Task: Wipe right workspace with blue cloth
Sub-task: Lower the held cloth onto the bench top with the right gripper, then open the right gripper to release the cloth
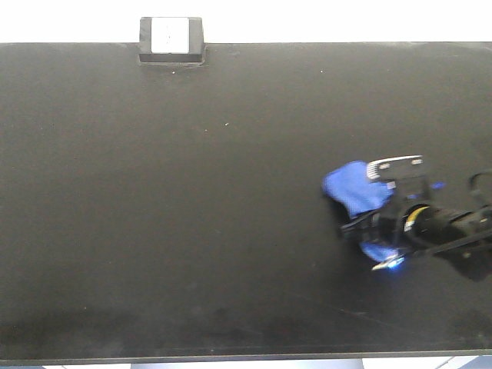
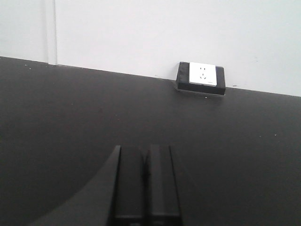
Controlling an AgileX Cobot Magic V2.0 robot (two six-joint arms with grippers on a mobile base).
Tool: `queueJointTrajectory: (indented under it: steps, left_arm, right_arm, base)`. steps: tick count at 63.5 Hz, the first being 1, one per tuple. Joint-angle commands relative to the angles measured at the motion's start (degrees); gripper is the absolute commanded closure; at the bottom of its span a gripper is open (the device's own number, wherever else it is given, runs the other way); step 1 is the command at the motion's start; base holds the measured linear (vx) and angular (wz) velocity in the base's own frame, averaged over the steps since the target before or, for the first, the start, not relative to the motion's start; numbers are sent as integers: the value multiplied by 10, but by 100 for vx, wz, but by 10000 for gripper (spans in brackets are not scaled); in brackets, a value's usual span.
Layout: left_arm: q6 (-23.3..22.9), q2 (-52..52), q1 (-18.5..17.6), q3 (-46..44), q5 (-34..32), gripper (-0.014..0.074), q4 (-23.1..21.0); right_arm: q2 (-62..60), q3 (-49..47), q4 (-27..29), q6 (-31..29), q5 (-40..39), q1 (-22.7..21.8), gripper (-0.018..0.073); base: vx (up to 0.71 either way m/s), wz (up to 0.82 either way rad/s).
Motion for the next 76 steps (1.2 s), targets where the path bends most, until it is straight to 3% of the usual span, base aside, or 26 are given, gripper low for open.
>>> queueJointTrajectory:
  steps: [1,14,32,40,65,76]
  left_arm:
    - [-5,-9,0,18,-48,602,-4]
    - [-5,-9,0,18,-48,602,-4]
    - [-5,-9,0,18,-48,602,-4]
    - [-5,-9,0,18,-48,602,-4]
    - [-5,-9,0,18,-48,602,-4]
    - [-5,-9,0,18,-48,602,-4]
  right_arm:
    - [-30,-7,-5,-4,-15,24,541]
    - [-87,-7,-5,-4,-16,26,442]
    - [-137,-7,-2,-4,11,26,92]
    - [-150,-7,0,-3,26,26,-9]
    - [-379,-7,2,-1,229,26,-23]
    - [-462,-7,2,-1,271,26,-23]
  base:
    - [0,0]
    - [0,0]
    - [0,0]
    - [0,0]
    - [0,0]
    - [0,0]
